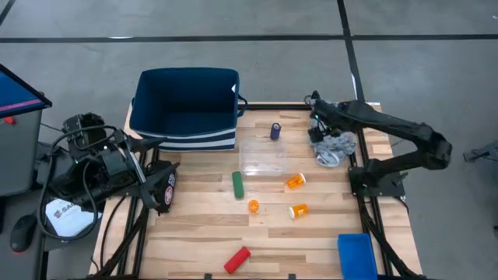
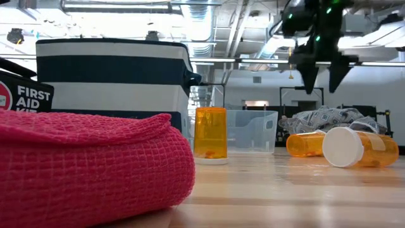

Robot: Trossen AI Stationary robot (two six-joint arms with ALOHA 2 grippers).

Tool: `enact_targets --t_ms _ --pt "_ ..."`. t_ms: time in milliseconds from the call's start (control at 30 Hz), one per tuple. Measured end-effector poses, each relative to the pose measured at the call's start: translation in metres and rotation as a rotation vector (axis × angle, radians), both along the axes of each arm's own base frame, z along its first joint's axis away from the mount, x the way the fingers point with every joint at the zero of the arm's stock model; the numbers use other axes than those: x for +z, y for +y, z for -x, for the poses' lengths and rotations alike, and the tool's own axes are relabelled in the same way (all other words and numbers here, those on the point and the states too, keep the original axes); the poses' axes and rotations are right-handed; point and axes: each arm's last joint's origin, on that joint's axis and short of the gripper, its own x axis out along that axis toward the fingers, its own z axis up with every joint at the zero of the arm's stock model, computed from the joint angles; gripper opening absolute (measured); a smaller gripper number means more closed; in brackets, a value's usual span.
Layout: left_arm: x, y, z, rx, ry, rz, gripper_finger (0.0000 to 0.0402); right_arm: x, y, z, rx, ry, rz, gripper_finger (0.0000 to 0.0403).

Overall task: Pick & place medical supplies in basket/bin
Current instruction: Put the blue patient gown into the blue bin

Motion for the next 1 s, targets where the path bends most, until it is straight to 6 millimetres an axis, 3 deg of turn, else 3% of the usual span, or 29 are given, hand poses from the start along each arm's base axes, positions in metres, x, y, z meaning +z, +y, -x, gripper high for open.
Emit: enact_targets --t_ms 333,467,600,800,1000 --pt "0.0 -0.001 0.0 -0.003 0.003 -0.007 0.031 -0.04 -0.064 0.012 -0.211 0.103 -0.13 0.0376" --pt "0.0 -0.001 0.0 -0.003 0.004 -0.008 0.031 -0.055 -0.076 0.01 -0.19 0.09 -0.213 0.0372" --pt "0.0 -0.001 0.0 -0.003 0.005 -0.009 0.031 -0.067 -0.08 0.005 -0.186 0.118 -0.247 0.0343" --pt "-0.002 -0.003 -0.002 -0.002 0.009 -0.015 0.031 -0.068 -0.078 0.0 -0.124 0.145 -0.237 0.0232" --pt "-0.003 -0.006 -0.004 0.0 0.014 -0.021 0.031 -0.055 -0.074 0.006 -0.11 0.125 -0.191 0.0031"
